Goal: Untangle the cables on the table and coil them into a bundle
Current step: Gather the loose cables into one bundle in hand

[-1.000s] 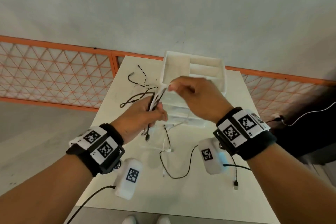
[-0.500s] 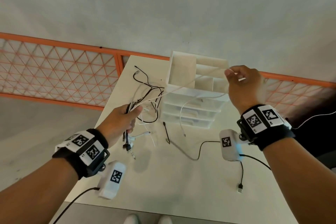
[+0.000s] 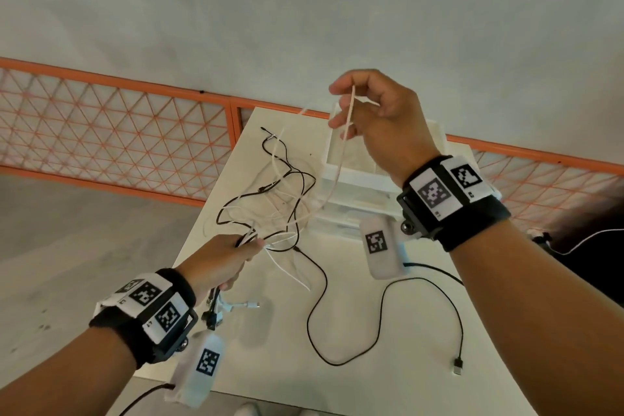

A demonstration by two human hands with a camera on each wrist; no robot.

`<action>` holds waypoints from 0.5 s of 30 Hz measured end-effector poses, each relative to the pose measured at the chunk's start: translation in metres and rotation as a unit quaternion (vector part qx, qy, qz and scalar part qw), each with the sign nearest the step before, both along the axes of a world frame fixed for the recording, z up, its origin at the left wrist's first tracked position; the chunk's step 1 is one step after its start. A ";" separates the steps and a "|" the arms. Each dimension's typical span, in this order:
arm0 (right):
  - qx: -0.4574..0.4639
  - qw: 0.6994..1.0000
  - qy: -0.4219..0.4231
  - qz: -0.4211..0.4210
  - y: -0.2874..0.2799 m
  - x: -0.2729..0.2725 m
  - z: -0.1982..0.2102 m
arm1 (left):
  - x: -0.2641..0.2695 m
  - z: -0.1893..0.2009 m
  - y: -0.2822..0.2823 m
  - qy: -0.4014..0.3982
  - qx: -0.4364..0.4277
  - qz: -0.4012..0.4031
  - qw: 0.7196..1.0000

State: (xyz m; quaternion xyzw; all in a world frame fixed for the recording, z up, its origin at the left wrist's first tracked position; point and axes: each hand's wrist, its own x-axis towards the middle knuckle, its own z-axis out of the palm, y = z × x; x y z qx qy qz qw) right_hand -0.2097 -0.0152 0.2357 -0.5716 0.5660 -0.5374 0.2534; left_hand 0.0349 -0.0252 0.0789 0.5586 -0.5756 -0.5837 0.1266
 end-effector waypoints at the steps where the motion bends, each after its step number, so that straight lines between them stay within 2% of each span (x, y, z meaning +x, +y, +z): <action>1: 0.004 1.000 -0.008 0.005 -0.008 0.001 0.002 | 0.003 0.001 0.000 -0.001 -0.003 -0.007 1.000; 4: 0.026 0.998 -0.056 0.020 -0.029 0.006 -0.002 | 0.008 0.008 0.002 0.024 -0.017 -0.040 0.999; 6: 0.061 0.997 -0.038 0.014 -0.039 0.010 -0.012 | 0.009 0.013 0.005 0.046 -0.026 -0.059 0.997; 8: 0.113 0.992 0.047 0.010 -0.046 0.014 -0.030 | 0.008 0.016 0.007 0.063 -0.022 -0.058 0.996; 11: 0.214 0.958 0.182 0.053 -0.047 0.020 -0.062 | 0.005 0.014 0.006 0.115 0.023 -0.005 0.993; 13: 0.261 0.936 0.222 0.084 -0.043 0.024 -0.077 | 0.003 0.010 0.006 0.135 0.038 0.036 0.989; 15: 0.269 0.925 0.250 0.097 -0.035 0.028 -0.084 | 0.000 0.004 0.005 0.133 0.038 0.076 0.988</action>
